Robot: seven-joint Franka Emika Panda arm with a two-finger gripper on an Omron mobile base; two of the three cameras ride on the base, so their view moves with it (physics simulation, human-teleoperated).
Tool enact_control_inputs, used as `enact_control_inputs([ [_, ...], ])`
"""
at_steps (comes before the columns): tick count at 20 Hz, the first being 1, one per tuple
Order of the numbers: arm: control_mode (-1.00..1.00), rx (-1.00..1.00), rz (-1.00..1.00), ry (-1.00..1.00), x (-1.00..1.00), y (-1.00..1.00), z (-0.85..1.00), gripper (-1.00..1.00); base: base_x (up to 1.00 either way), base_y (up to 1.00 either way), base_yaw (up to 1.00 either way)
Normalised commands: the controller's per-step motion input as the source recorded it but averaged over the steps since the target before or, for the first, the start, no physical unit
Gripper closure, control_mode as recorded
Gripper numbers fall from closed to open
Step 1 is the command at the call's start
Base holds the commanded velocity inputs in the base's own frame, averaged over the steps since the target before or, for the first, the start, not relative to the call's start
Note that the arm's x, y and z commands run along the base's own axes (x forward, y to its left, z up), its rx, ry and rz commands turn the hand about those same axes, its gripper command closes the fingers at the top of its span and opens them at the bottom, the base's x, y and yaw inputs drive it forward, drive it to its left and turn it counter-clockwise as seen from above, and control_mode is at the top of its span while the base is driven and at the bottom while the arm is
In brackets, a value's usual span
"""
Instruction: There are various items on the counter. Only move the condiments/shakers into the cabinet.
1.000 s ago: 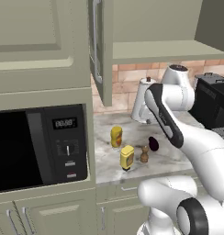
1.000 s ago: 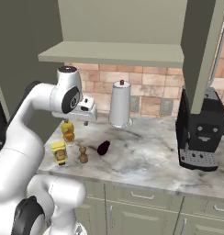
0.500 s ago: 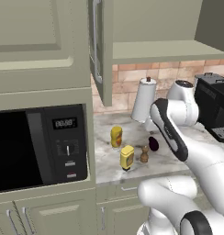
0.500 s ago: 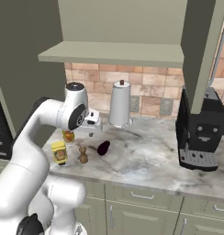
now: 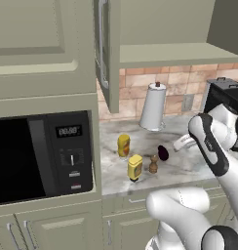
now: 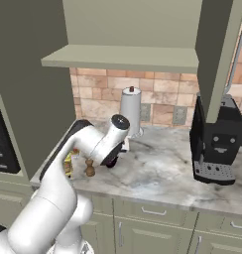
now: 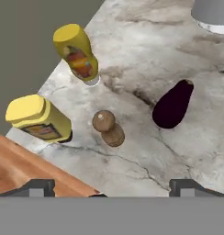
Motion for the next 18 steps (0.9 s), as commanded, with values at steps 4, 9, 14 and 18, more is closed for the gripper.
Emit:
enact_control_inputs([
  [4,-1.00,0.28,0.28,-0.19,0.00,-0.02,-0.36,-1.00,0.00,0.00,0.00],
  [9,-1.00,0.14,0.24,-0.13,0.07,0.28,-0.32,-1.00,0.00,0.00,0.00],
  [14,-1.00,-0.05,0.20,-0.10,0.00,0.13,-0.34,-1.00,0.00,0.00,0.00],
  [18,-1.00,-0.02,0.22,-0.28,-0.02,0.00,-0.36,-1.00,0.00,0.00,0.00],
])
